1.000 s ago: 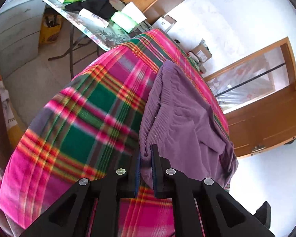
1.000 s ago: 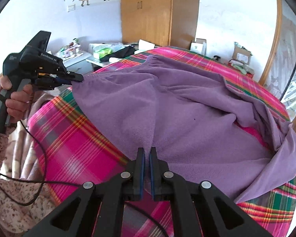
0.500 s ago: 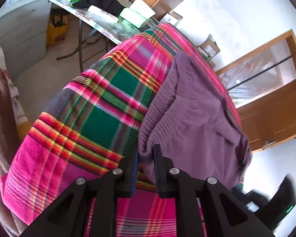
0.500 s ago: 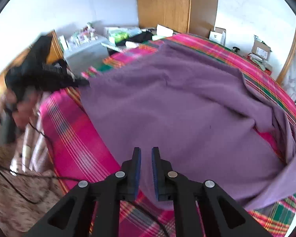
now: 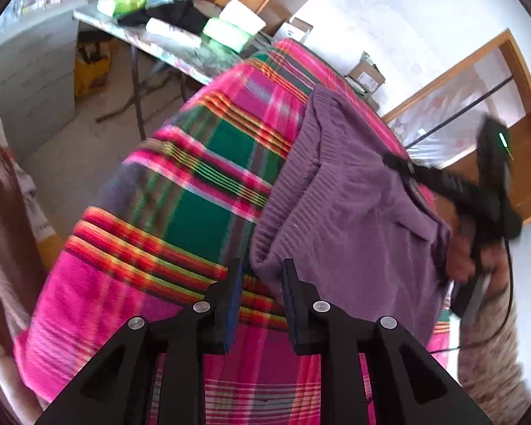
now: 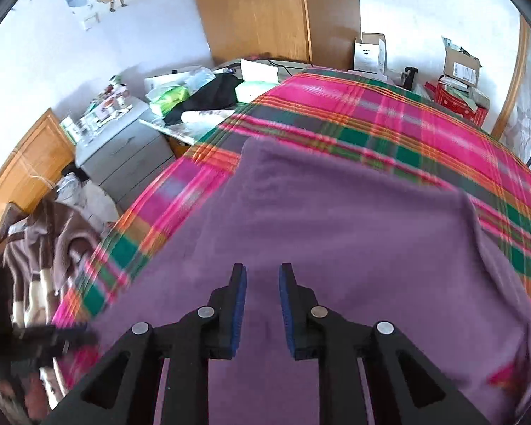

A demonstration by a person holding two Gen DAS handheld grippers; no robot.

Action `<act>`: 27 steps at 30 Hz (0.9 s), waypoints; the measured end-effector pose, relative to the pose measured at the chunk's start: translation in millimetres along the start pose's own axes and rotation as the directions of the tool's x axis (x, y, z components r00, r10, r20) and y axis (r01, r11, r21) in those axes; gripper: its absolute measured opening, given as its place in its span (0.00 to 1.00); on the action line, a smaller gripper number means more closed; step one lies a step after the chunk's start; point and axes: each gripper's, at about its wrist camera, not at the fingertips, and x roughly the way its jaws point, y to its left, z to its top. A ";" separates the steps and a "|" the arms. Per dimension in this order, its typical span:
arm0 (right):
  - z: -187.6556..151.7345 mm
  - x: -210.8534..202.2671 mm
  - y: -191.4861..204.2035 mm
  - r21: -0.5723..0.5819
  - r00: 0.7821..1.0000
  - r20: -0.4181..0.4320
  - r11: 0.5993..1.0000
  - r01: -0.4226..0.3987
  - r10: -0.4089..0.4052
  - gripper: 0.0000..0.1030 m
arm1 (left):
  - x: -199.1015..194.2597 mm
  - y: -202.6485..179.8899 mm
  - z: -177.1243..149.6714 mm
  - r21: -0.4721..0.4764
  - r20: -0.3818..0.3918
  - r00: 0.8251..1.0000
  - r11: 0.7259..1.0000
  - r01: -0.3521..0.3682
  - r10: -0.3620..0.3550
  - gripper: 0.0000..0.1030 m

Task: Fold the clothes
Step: 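Grasp the waistband edge with the right tool beside the left tool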

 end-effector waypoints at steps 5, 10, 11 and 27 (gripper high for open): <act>38.7 32.3 4.7 0.008 1.000 -0.006 1.000 0.006 -0.006 0.30 | -9.2 -21.0 3.2 0.163 0.086 0.995 0.985 -0.058 0.045 0.22; 61.6 63.6 8.2 0.010 0.999 -0.041 1.000 0.014 -0.013 0.42 | 2.5 -45.1 9.0 0.287 0.074 0.997 0.958 -0.030 0.009 0.22; 63.7 67.5 7.4 0.022 0.999 -0.052 1.000 -0.009 0.010 0.44 | 6.3 -47.1 10.6 0.299 0.062 0.998 0.954 -0.025 0.006 0.23; 66.0 95.3 24.9 -0.038 0.993 -0.078 0.996 0.081 -0.084 0.27 | 32.0 -46.5 24.2 0.352 -0.031 1.000 0.936 0.012 -0.001 0.30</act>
